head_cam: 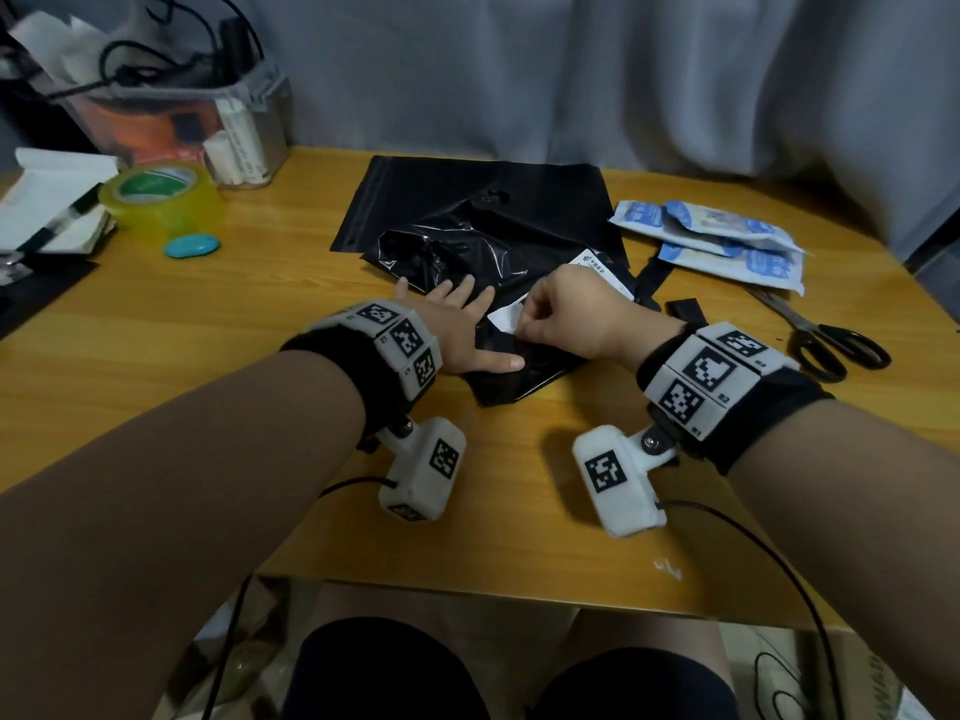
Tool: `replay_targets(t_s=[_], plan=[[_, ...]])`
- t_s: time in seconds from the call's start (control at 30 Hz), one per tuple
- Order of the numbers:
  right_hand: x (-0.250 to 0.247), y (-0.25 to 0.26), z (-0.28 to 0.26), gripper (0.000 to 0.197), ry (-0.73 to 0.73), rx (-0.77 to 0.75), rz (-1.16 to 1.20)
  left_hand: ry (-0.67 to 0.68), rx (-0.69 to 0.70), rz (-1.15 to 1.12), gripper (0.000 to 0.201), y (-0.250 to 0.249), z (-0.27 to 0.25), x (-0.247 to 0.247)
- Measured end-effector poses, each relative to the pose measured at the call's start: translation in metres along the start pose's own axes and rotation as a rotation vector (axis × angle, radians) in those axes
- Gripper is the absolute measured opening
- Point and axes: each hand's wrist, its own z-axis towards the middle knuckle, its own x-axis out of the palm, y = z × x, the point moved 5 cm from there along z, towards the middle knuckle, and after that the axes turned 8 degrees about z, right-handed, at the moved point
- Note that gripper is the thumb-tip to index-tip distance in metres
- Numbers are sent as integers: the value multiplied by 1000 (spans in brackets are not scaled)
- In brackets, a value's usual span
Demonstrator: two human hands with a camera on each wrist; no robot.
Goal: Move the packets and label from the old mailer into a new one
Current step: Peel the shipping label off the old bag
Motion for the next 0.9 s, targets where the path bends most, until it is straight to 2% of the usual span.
replay_targets(t_s=[0.3,0.57,0.73,0.83,0.9], plan=[[-6,-15,-2,16,-51,138,313,30,-33,-7,104,-2,1,2],[-9,-22,-4,6,-113,184,485,29,-47,-13,105,-3,0,1],[-12,-26,-7,7,-151,208,586,24,-49,-18,106,-2,0,1],[-12,-26,-8,7,-163,184,586,14,-71,-5,106,-3,-1,0],[-12,-22,-7,12,-155,121,491,0,-100,6,107,-7,-4,-2]])
